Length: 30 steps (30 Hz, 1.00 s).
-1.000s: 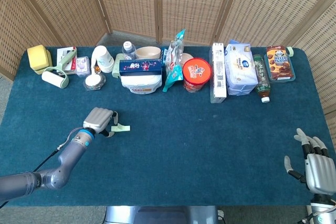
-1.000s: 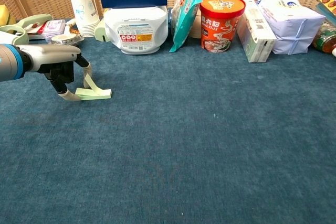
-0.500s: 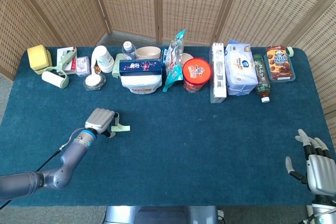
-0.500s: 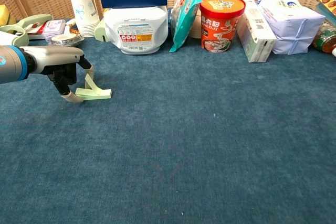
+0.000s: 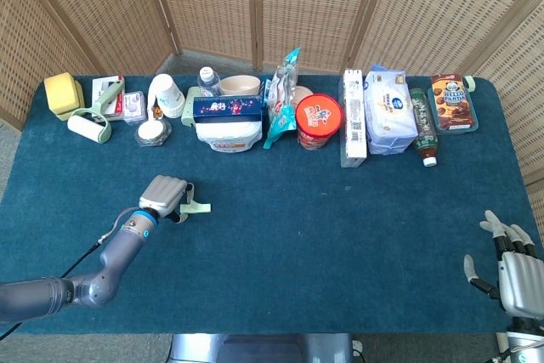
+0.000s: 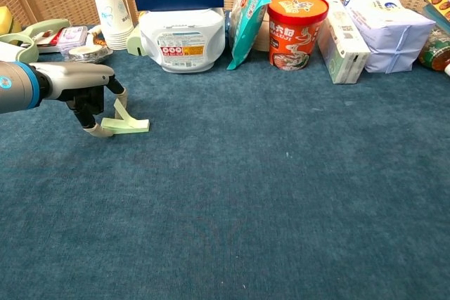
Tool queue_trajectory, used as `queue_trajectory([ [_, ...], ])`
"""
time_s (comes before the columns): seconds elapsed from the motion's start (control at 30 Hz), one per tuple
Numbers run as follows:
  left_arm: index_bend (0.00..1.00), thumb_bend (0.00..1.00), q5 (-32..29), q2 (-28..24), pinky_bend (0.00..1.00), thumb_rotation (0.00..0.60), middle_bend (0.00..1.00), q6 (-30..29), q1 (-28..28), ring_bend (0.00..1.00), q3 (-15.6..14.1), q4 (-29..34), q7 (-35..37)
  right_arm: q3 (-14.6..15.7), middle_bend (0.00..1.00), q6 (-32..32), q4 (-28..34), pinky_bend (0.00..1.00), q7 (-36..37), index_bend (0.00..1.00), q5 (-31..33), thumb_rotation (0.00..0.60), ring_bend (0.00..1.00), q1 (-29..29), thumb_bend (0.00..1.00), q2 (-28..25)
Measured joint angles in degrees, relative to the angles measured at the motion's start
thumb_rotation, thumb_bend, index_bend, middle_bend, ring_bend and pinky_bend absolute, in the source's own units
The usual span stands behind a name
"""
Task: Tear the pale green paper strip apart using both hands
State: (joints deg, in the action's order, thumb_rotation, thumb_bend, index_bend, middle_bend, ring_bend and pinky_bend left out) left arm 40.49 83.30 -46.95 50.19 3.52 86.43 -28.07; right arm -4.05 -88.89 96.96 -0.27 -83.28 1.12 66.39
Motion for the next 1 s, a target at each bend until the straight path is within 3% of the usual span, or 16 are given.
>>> queue_trajectory([
  [0.5, 0.58, 0.37, -1.2, 0.1, 1.00, 0.600, 1.00, -0.8, 0.8, 1.00, -0.6, 0.5, -1.4, -0.1, 0.28, -0.8, -0.2, 0.16, 1.4, 0.02, -0.5, 0.489, 0.17, 0.5, 0.46, 0.0],
  [1.0, 0.65, 0.46, 5.9, -3.0, 1.00, 0.600, 1.00, -3.2, -0.7, 1.00, -0.9, 3.1, 0.8, -0.4, 0.28, -0.1, -0.9, 0.16, 2.1, 0.02, -0.5, 0.491, 0.17, 0.1, 0.46, 0.5],
])
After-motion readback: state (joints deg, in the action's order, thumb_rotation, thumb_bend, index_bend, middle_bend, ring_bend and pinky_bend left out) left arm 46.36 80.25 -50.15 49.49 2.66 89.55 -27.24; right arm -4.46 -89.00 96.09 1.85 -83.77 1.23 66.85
